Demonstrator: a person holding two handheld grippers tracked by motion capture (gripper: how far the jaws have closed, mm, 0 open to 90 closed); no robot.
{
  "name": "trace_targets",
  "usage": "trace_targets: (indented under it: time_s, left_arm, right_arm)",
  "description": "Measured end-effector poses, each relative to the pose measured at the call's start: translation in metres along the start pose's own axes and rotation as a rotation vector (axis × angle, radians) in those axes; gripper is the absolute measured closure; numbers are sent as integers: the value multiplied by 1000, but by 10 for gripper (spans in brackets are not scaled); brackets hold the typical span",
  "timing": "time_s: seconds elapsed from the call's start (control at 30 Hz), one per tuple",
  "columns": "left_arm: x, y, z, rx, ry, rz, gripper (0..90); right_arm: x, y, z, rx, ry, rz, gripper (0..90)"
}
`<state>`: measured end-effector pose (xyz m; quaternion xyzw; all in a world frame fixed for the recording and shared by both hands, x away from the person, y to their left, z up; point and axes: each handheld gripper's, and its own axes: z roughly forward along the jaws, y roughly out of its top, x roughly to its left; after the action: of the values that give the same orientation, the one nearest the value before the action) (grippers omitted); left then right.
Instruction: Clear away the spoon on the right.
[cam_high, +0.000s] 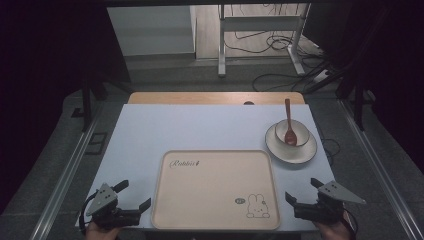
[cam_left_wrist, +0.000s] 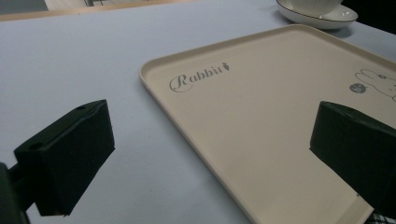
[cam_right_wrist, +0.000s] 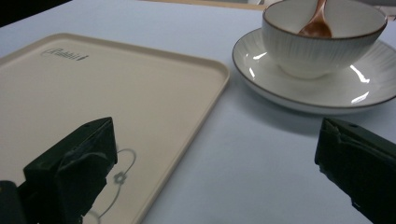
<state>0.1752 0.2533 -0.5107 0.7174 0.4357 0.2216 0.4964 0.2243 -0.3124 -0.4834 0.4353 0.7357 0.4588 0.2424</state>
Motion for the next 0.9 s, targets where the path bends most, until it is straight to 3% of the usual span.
trace_targets:
  time_s: [0.07, 0.4, 0.9]
  left_arm:
    - [0, 0, 0, 3, 2, -2, 0]
    - [1, 0, 1, 18, 6, -12, 0]
    - [1, 0, 2, 31, 10, -11, 0]
  right_arm:
    - [0, -3, 0, 31, 19, -8, 0]
    - [4, -3, 5, 13, 26, -129, 0]
    - [5, -4, 11, 37, 26, -150, 0]
